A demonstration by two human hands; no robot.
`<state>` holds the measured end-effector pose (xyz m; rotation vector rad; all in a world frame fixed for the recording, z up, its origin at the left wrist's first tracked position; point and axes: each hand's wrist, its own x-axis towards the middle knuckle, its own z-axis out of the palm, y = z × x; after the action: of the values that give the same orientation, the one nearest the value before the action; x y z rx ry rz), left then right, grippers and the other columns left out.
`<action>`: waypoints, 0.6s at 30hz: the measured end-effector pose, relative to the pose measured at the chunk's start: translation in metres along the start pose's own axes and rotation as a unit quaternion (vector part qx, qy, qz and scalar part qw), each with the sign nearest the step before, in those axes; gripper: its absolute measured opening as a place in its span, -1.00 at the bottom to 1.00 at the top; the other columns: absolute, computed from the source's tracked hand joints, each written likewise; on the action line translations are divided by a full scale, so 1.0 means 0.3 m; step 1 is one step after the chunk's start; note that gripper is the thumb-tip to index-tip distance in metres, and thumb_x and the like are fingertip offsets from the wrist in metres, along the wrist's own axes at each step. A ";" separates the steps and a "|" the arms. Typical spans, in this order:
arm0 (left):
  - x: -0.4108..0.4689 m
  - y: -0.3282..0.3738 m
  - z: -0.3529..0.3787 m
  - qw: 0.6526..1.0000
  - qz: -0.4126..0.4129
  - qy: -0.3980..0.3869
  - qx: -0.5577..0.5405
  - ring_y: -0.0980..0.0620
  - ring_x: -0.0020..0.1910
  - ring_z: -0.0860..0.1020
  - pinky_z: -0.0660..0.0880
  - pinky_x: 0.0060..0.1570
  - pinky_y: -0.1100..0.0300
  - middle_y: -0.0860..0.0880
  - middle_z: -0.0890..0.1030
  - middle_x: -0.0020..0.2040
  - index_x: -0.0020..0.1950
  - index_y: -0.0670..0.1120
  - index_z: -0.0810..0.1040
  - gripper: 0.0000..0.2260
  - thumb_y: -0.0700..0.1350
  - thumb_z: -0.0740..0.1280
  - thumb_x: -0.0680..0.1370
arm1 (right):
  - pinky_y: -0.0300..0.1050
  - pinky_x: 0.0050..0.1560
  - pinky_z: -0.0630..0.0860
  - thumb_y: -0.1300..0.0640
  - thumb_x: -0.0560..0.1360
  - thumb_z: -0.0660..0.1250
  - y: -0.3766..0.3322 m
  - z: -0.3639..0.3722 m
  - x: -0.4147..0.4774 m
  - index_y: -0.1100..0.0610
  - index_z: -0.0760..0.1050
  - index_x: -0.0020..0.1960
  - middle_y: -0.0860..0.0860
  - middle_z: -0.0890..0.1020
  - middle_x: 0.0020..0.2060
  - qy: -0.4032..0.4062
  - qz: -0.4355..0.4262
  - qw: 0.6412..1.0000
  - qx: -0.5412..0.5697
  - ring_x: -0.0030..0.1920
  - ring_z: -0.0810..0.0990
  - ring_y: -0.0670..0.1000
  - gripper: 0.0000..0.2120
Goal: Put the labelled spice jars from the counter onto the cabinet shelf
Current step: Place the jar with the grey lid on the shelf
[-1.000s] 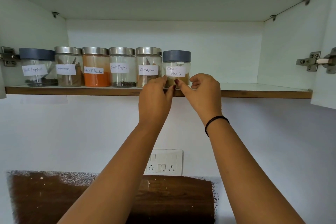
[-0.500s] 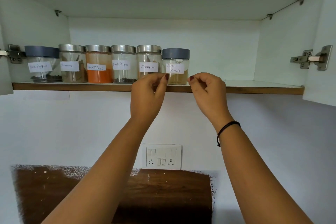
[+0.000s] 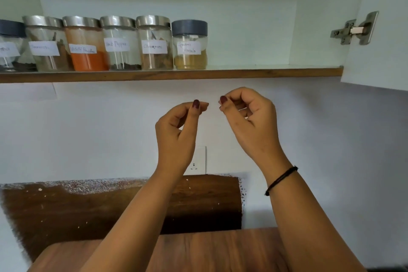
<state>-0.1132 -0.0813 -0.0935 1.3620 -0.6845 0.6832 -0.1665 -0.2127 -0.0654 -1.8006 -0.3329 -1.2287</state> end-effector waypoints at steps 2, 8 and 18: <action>-0.052 -0.008 0.007 1.000 -0.023 -0.003 -0.014 0.07 0.09 0.65 0.57 0.16 0.14 0.01 0.72 0.02 0.09 -0.12 0.69 -0.78 -0.12 0.25 0.65 | -0.33 -0.17 0.56 0.18 0.55 0.36 0.008 -0.024 -0.044 0.14 0.60 -0.05 -0.01 0.66 -0.19 -0.006 0.009 1.000 -0.006 -0.14 0.63 -0.03 -0.94; -0.210 -0.040 0.025 0.994 -0.088 -0.020 -0.055 0.09 0.09 0.65 0.56 0.17 0.19 0.01 0.72 0.01 0.08 -0.13 0.68 -0.78 -0.14 0.23 0.66 | -0.26 -0.14 0.59 0.18 0.55 0.35 0.055 -0.087 -0.194 0.15 0.61 -0.05 0.00 0.67 -0.15 -0.021 0.055 0.998 -0.017 -0.12 0.64 -0.03 -0.93; -0.402 -0.123 0.081 0.984 -0.146 -0.063 -0.079 0.00 0.11 0.65 0.55 0.21 0.04 -0.07 0.71 0.02 0.09 -0.21 0.66 -0.77 -0.13 0.24 0.65 | -0.18 -0.19 0.60 0.24 0.53 0.36 0.122 -0.147 -0.391 0.21 0.61 -0.10 0.03 0.66 -0.20 -0.010 0.117 0.993 -0.030 -0.18 0.62 -0.03 -0.93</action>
<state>-0.1617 -0.1133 -0.2082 1.3323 -0.6088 0.3036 -0.2244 -0.2385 -0.1795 -1.8470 -0.0920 -1.0649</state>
